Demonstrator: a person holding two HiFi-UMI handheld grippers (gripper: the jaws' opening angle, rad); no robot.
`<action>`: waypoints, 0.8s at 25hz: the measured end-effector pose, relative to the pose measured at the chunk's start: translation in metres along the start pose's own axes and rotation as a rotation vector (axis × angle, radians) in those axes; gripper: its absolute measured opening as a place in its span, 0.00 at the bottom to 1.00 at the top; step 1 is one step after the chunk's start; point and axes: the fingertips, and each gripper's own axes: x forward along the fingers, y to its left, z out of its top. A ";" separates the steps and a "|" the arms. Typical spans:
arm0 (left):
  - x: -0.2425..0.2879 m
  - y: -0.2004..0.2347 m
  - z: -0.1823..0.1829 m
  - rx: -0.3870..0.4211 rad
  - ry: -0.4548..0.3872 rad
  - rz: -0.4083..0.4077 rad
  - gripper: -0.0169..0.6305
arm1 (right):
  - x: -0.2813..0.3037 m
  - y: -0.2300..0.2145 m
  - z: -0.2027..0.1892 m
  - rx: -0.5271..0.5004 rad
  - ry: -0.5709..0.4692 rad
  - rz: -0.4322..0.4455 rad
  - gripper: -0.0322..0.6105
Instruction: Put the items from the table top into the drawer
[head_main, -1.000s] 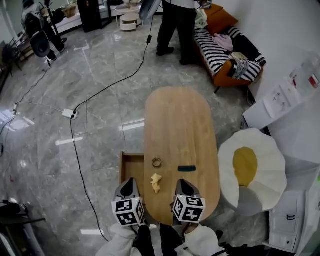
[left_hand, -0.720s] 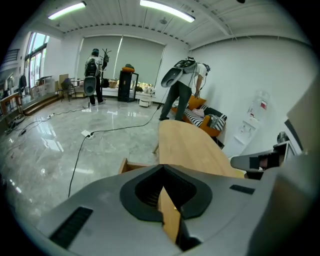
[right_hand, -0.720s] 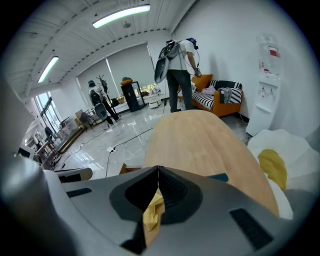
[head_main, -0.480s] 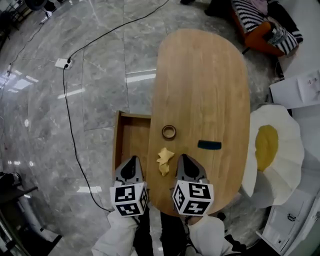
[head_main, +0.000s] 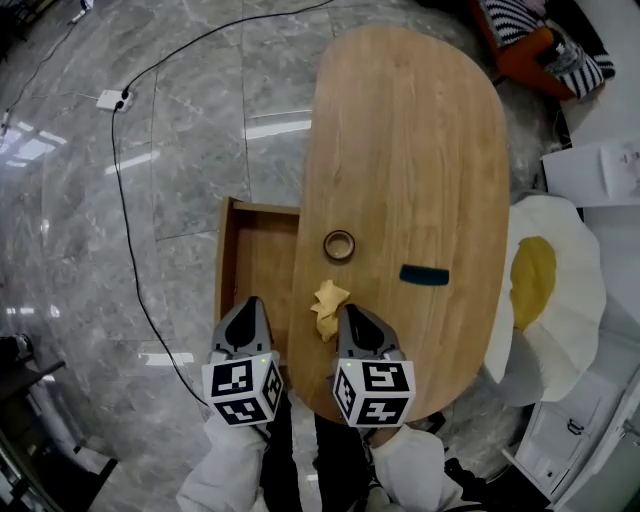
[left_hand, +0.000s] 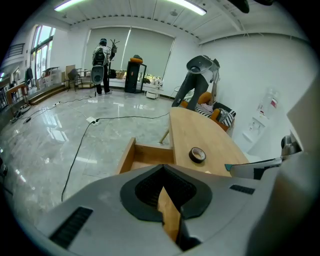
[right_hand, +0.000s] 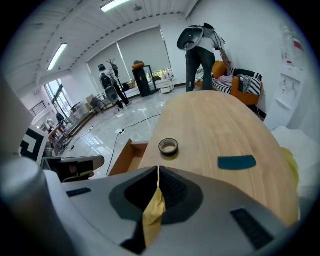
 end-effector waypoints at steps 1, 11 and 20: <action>0.001 0.001 -0.001 -0.002 0.001 0.002 0.03 | 0.002 0.002 -0.002 -0.004 0.005 0.005 0.15; 0.004 0.006 -0.017 -0.011 0.021 -0.005 0.03 | 0.018 0.010 -0.018 -0.010 0.053 0.026 0.23; 0.005 0.020 -0.026 -0.024 0.036 0.010 0.03 | 0.035 0.013 -0.033 -0.076 0.121 0.016 0.24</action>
